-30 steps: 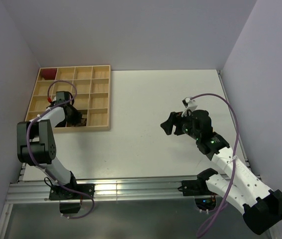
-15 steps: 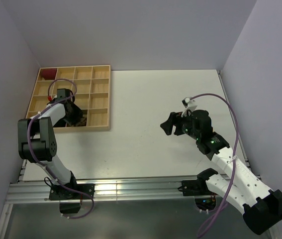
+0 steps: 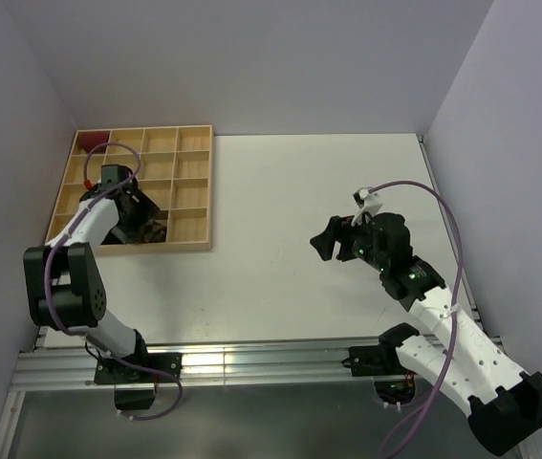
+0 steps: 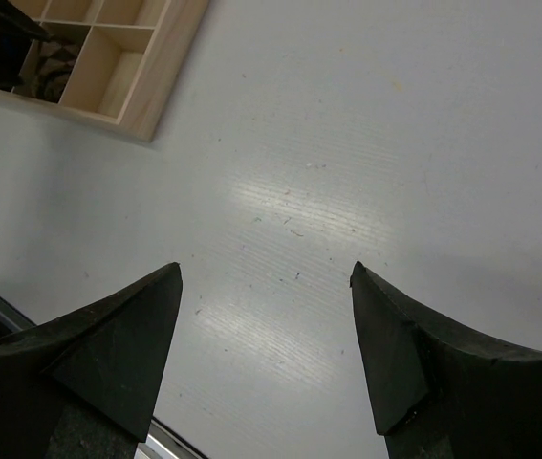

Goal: Roll the socks
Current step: Place the sock in the storage box, then reset both arms

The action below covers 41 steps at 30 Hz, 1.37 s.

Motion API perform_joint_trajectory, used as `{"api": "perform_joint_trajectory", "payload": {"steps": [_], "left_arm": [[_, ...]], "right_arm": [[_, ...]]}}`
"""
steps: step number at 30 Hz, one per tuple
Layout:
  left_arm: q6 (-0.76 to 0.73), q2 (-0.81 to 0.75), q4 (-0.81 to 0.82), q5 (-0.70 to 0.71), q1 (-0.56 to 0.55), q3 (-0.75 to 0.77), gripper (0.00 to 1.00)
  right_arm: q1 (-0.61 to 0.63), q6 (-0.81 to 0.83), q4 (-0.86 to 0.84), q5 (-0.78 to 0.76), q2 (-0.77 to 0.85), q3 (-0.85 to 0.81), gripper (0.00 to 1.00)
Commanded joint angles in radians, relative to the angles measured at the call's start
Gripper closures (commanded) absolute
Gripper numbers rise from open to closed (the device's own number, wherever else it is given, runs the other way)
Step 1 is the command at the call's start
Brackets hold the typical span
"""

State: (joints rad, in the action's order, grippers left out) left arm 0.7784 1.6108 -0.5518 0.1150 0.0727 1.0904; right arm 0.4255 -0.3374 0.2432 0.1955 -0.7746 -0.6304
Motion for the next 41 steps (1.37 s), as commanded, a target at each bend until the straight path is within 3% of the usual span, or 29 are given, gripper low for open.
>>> {"api": "perform_joint_trajectory", "payload": {"steps": [1,5,10,13,19,28,35,41], "left_arm": [[-0.025,-0.135,-0.042,-0.057,-0.001,0.042,0.13],[-0.062,-0.273,-0.086,-0.067,-0.004,0.023,0.1],[-0.157,-0.593,-0.152,-0.017,-0.004,0.032,0.09],[-0.214,-0.768,-0.195,0.023,-0.004,0.084,0.07],[-0.266,-0.994,-0.293,0.138,-0.004,0.216,0.0],[-0.26,-1.157,-0.395,0.299,-0.056,0.243,0.01],[-0.26,-1.172,-0.424,0.432,-0.131,0.284,0.01],[-0.277,-1.157,-0.405,0.443,-0.137,0.286,0.01]], "right_arm": [[-0.001,0.014,0.03,-0.048,0.041,-0.072,0.21],[0.001,0.018,0.12,-0.123,0.084,-0.132,0.21],[0.001,-0.014,0.221,-0.267,0.168,-0.233,0.2],[0.001,-0.026,0.264,-0.314,0.224,-0.281,0.1],[0.001,0.004,0.344,-0.424,0.334,-0.354,0.09],[0.001,0.078,0.305,-0.577,0.521,-0.316,0.0],[0.001,0.103,0.274,-0.585,0.551,-0.295,0.0],[-0.001,0.121,0.254,-0.597,0.564,-0.278,0.0]]}}
